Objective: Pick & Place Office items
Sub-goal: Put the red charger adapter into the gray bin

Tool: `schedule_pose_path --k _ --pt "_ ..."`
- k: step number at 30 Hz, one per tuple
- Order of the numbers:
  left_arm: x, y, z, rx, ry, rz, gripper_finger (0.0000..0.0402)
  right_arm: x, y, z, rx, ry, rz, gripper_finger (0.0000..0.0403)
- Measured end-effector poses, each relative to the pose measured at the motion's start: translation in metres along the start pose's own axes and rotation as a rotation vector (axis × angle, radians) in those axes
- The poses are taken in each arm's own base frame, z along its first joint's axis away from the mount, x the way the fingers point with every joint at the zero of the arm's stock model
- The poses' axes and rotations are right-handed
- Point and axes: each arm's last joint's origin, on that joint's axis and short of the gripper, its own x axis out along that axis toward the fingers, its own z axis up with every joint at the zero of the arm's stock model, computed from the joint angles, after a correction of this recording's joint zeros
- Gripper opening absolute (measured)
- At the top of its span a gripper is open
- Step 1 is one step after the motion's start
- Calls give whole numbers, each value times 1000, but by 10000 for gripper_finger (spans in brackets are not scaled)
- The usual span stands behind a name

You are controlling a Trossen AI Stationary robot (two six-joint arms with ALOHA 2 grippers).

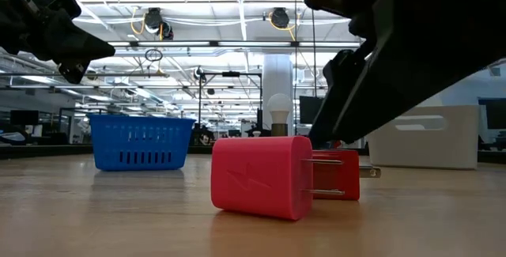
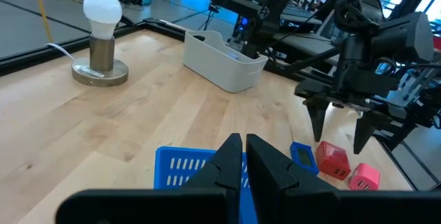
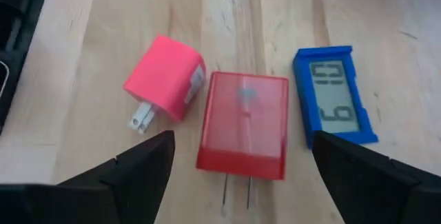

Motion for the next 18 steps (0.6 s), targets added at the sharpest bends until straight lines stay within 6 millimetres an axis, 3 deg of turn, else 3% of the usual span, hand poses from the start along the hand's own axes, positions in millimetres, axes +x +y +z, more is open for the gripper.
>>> schedule_pose_path --k 12,18 --pt "0 0 -1 -13 11 5 21 21 -7 -7 -19 47 -40 331" --pt "0 1 -3 -8 27 11 21 22 -7 -7 -24 48 -41 285"
